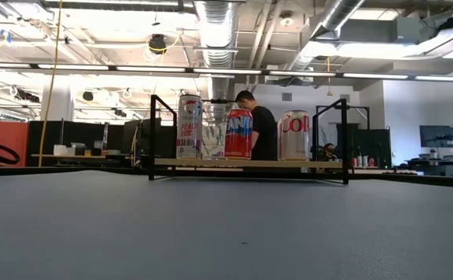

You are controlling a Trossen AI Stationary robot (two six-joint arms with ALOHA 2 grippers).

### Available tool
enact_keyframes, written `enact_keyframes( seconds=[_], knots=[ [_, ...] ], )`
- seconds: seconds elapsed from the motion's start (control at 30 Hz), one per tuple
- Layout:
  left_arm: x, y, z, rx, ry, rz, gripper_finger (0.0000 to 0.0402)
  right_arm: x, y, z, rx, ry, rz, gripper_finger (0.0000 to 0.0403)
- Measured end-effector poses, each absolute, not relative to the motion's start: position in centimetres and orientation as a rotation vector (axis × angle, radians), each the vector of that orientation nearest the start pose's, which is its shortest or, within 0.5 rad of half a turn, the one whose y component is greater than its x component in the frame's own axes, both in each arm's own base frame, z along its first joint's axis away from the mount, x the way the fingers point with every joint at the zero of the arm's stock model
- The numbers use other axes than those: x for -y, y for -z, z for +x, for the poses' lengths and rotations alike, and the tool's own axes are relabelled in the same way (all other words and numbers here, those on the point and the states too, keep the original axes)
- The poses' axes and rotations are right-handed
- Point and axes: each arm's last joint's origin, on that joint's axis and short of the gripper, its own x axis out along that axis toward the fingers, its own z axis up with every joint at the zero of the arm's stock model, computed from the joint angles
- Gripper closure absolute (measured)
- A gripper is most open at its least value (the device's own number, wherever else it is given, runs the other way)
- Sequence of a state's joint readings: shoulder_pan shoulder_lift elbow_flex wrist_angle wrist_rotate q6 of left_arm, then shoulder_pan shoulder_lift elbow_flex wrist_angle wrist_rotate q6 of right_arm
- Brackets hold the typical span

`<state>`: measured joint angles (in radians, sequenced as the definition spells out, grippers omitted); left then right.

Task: Place canned beverage on shelf
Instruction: Put the red soda can on the shelf aligned with the other red soda cans

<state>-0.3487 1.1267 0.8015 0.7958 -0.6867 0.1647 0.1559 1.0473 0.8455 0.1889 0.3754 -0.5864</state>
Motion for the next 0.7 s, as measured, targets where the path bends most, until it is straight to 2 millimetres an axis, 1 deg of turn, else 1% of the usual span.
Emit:
enact_keyframes(
  seconds=[0.03, 0.1, 0.13, 0.17, 0.2, 0.23, 0.33, 0.4, 0.47, 0.53, 0.6, 0.7],
  knots=[
    [6.6, -35.5, 22.7, 0.432, -0.352, -0.07, 0.0109, -2.3, -34.3, 23.0, -0.02, 0.049, -0.514, 0.0113],
    [6.5, -34.2, 21.9, 0.58, -0.3, -0.072, 0.0109, -2.0, -34.3, 22.9, 0.078, -0.182, -0.427, 0.0113],
    [6.5, -33.4, 21.4, 0.656, -0.264, -0.079, 0.0109, -2.0, -33.9, 22.9, 0.108, -0.26, -0.409, 0.0113],
    [6.3, -32.3, 21.1, 0.716, -0.236, -0.088, 0.0109, -2.1, -33.3, 23.1, 0.128, -0.302, -0.4, 0.0113],
    [6.1, -31.1, 20.8, 0.754, -0.217, -0.101, 0.0109, -2.2, -32.7, 23.5, 0.146, -0.321, -0.401, 0.0113],
    [6.0, -29.7, 21.0, 0.73, -0.199, -0.095, 0.0109, -2.4, -32.1, 23.8, 0.158, -0.325, -0.413, 0.0113],
    [5.2, -27.5, 21.7, 0.639, -0.21, -0.083, 0.0109, -2.7, -30.9, 24.8, 0.206, -0.296, -0.454, 0.0113],
    [4.9, -26.8, 22.5, 0.628, -0.203, -0.07, 0.0109, -2.8, -30.3, 25.6, 0.213, -0.285, -0.404, 0.0113],
    [5.1, -26.1, 23.1, 0.593, -0.175, -0.036, 0.0109, -2.8, -29.3, 26.6, 0.158, -0.277, -0.274, 0.0113],
    [5.4, -25.3, 24.1, 0.522, -0.165, -0.011, 0.0109, -2.8, -28.3, 27.5, 0.079, -0.258, -0.145, 0.0113],
    [5.5, -24.6, 24.8, 0.447, -0.175, 0.012, 0.0109, -2.6, -27.1, 28.0, -0.021, -0.253, -0.107, 0.0113],
    [5.9, -24.8, 25.8, 0.433, -0.173, 0.013, 0.0109, -2.5, -25.7, 28.5, -0.102, -0.249, -0.122, 0.0113]
  ],
)
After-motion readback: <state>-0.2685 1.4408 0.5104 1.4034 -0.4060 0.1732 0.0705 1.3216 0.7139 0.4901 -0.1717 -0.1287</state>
